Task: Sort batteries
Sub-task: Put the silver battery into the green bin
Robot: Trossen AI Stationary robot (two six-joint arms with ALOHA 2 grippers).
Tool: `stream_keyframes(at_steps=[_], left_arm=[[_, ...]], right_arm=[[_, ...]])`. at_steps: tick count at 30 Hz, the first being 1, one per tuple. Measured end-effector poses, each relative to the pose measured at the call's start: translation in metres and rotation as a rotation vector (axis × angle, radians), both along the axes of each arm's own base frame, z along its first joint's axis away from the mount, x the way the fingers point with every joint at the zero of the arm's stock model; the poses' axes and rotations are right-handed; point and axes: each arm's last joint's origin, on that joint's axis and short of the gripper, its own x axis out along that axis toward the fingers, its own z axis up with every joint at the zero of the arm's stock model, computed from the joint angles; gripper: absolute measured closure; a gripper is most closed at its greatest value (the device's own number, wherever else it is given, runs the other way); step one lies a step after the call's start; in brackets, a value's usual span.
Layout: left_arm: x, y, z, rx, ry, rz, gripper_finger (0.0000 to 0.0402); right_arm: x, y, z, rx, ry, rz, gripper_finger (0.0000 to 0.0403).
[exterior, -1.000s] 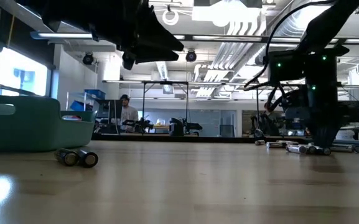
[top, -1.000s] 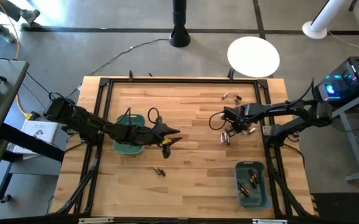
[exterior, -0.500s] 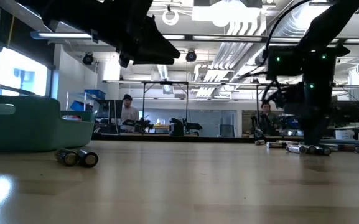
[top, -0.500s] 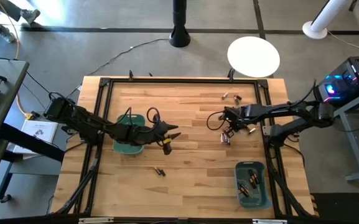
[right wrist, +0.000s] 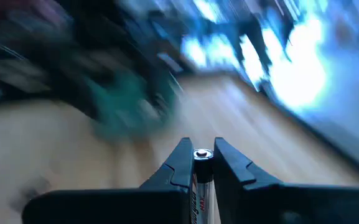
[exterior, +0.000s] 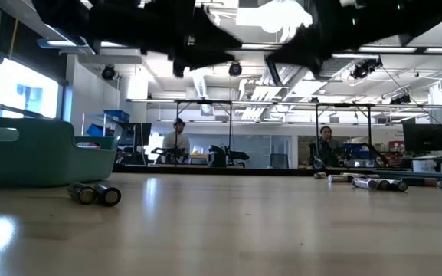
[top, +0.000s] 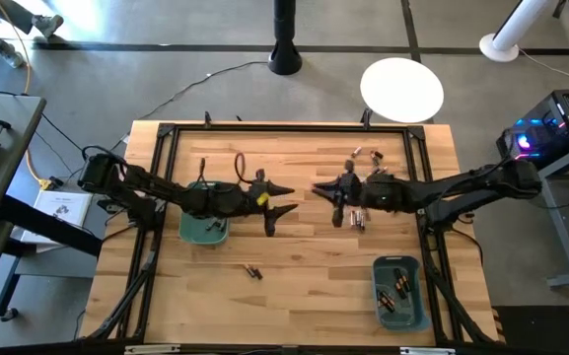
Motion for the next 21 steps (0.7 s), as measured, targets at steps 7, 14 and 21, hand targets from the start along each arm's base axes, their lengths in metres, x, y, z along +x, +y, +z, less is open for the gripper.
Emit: stream_keyframes(at_steps=[7,14,21], left_arm=[[0.002,-0.005,0.015,0.082,-0.114,-0.032,0.0175],[0.005,-0.004,0.021,0.075,-0.14,-0.047,0.0175],[0.005,-0.005,0.024,0.05,-0.181,-0.135,0.0177]], right_arm=[[0.012,0.016,0.026,-0.116,-0.404,0.261,0.0386],[0.022,0.019,0.021,-0.138,-0.437,0.264,0.0386],[0.04,0.021,0.023,-0.141,-0.438,0.276,0.0386]])
